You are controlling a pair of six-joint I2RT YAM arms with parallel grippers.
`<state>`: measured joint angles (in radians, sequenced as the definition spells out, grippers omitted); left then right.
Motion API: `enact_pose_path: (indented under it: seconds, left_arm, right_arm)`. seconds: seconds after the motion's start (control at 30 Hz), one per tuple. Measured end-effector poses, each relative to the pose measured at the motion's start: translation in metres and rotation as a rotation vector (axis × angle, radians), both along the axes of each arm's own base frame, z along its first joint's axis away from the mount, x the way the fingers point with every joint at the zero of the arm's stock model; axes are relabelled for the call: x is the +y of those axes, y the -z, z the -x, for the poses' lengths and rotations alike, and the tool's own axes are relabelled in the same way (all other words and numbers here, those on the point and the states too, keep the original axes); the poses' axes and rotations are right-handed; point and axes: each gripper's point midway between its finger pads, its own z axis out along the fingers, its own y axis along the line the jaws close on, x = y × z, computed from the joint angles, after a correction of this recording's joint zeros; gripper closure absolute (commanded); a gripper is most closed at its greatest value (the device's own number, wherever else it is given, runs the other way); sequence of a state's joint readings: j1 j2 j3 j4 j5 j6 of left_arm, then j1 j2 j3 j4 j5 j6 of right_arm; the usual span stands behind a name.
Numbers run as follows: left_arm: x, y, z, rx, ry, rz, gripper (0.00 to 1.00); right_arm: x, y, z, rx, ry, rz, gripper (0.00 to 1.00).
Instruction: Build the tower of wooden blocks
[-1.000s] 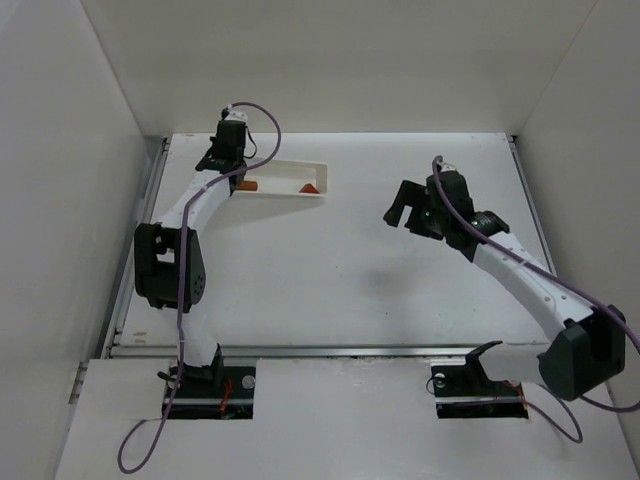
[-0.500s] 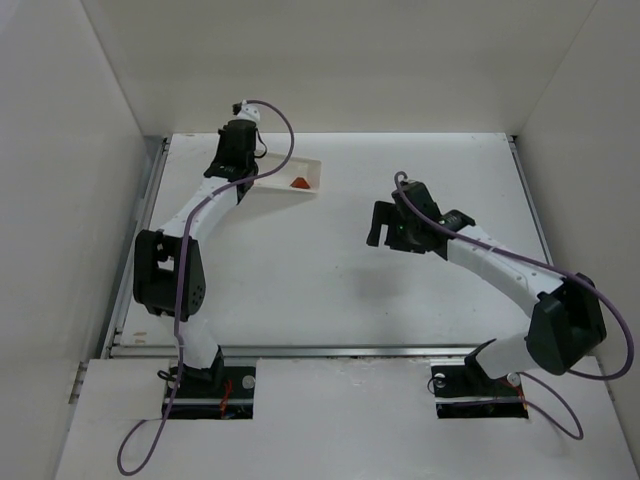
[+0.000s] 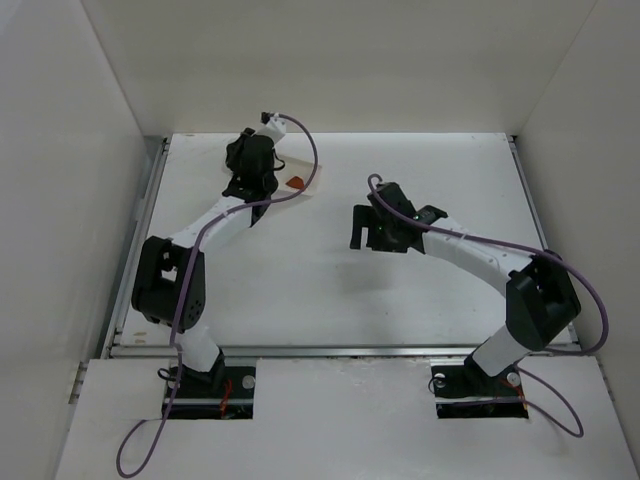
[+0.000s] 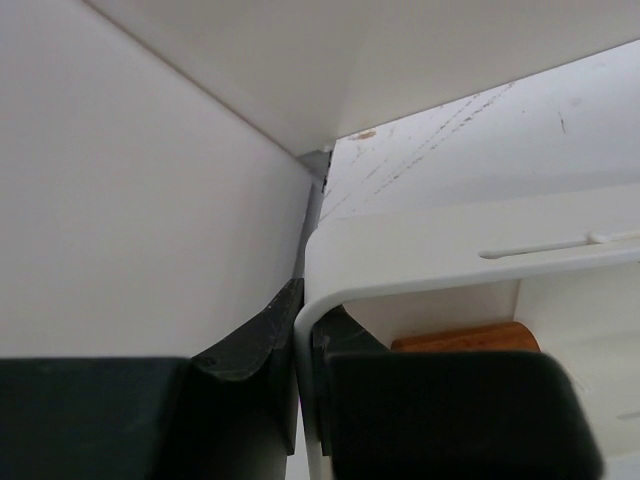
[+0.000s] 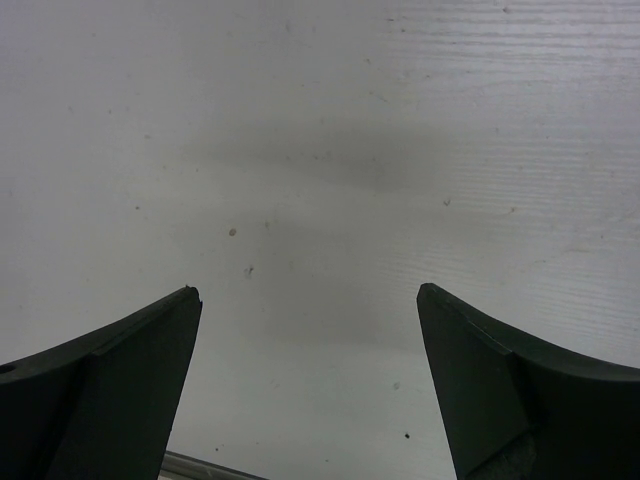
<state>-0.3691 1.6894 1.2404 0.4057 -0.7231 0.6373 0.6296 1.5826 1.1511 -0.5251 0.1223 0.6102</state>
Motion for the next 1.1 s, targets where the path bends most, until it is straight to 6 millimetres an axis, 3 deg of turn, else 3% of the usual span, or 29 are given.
enact_pose_path:
  seconds: [0.2, 0.9, 1.1]
  left_arm:
    - [-0.004, -0.007, 0.002, -0.017, 0.019, -0.076, 1.00]
    - [-0.049, -0.029, 0.016, -0.059, 0.154, -0.256, 1.00]
    - [-0.066, -0.032, 0.026, -0.085, 0.194, -0.283, 1.00]
  right_arm:
    - [0.012, -0.009, -0.004, -0.025, -0.022, -0.037, 0.05]
    - [0.033, -0.005, -0.002, -0.011, -0.049, -0.083, 0.05]
    - [0.038, 0.007, -0.001, 0.007, -0.053, -0.070, 0.05]
